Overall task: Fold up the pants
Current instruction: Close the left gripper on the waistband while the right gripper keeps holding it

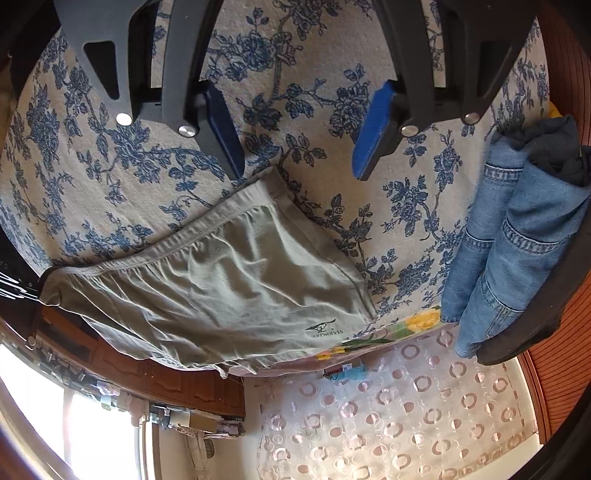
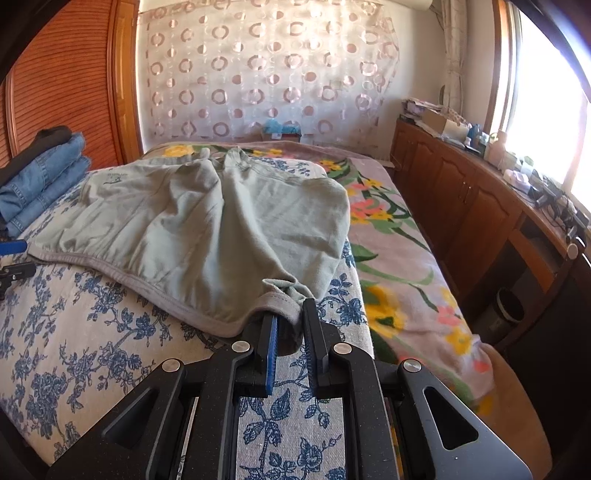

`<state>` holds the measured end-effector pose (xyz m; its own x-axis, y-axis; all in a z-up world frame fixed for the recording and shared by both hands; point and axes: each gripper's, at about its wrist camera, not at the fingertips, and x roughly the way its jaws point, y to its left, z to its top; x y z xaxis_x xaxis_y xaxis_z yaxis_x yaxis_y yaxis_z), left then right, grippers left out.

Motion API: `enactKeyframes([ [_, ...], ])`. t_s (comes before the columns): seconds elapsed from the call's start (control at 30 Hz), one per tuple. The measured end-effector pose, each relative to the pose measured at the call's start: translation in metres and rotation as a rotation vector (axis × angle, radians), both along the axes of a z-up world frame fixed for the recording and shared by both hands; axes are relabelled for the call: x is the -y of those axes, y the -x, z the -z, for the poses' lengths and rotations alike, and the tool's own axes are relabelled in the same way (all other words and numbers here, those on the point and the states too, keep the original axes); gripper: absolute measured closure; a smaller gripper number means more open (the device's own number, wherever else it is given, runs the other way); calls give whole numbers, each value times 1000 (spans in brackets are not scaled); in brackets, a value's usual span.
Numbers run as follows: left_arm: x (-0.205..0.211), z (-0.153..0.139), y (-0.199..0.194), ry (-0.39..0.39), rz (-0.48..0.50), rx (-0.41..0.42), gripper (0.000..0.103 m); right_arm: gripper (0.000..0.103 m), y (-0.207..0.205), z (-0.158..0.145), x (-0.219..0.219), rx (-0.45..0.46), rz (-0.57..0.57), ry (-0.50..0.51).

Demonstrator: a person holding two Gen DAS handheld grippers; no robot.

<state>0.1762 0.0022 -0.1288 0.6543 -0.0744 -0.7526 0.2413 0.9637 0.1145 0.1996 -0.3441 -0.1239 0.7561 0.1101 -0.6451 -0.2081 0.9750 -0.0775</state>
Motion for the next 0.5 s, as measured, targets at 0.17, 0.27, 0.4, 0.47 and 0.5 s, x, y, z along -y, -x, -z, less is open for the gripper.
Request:
enactKeyframes([
  [0.17, -2, 0, -10, -9, -17, -1, 46, 93, -2, 0, 1, -1, 10, -4],
  [0.27, -4, -3, -13, 0, -31, 14, 48, 93, -1, 1, 3, 3, 11, -1],
  [0.4, -2, -6, -12, 12, -19, 25, 48, 93, -1, 1, 2, 1, 16, -3],
  [0.47, -2, -6, -11, 6, -19, 27, 48, 93, -2, 2, 3, -1, 18, -4],
  [0.5, -3, -6, -12, 5, -24, 26, 48, 93, -2, 2, 3, 0, 18, -4],
])
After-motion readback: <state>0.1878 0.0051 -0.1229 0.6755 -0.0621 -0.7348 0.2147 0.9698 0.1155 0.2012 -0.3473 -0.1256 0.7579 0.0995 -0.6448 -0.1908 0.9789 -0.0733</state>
